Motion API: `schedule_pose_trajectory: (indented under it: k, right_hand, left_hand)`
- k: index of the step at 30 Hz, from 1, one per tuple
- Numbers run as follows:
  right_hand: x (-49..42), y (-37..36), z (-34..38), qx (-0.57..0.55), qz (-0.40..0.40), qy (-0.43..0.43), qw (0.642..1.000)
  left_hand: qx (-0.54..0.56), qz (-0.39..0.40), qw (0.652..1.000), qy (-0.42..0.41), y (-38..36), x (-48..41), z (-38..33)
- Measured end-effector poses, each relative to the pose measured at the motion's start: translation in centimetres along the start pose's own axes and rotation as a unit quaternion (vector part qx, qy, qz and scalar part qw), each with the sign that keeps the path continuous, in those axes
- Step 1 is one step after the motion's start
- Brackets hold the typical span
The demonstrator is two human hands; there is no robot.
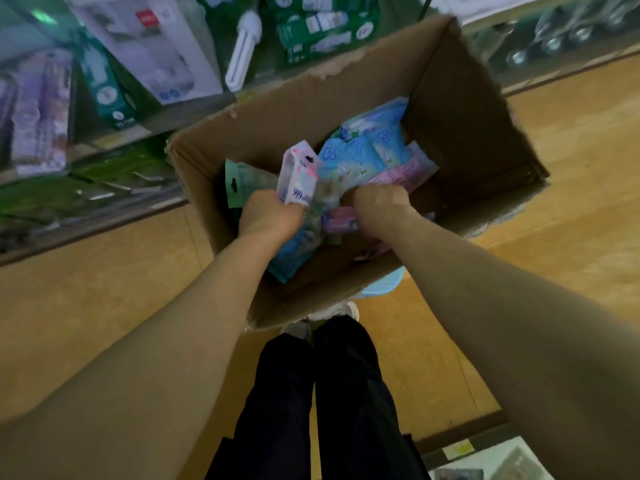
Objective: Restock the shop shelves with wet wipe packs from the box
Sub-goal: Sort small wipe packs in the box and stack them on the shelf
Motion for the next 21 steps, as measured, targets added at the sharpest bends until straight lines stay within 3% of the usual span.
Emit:
schedule_pose_trajectory:
  k: [3,7,17,21]
  right_hand:
    - [3.4,2.7,-3.1,-0.180,-0.039,-0.088,0.979]
    - [10.3,6.6,-6.1,-0.390,-0.140,-0.184,0.892]
    - [28.9,11.6,-12.8,-0.541,-0.397,-0.298,0.679]
    - [36.5,9.7,-17.1,-0.596,-0.472,-0.335,0.555]
  left_hand:
    - [0.060,-0.050,0.996,-0.039,1.1,2.2,-2.9]
    - [0.126,-0.064,0.985,-0.103,2.3,6.0,-7.4]
    - [0.256,0.027,0.927,-0.273,2.4,20.9,-17.7]
    - [0.276,0.113,0.894,-0.335,-0.7,28.2,-21.9]
Point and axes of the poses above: each hand's wrist, its own x-axis away from the middle knuckle, its own y-axis out of the back of the hand, z = x × y, the point moved 3 cm from there along -x, towards the middle knuckle, and after that the axes turned 7 degrees about -y, right-handed, at the moved point
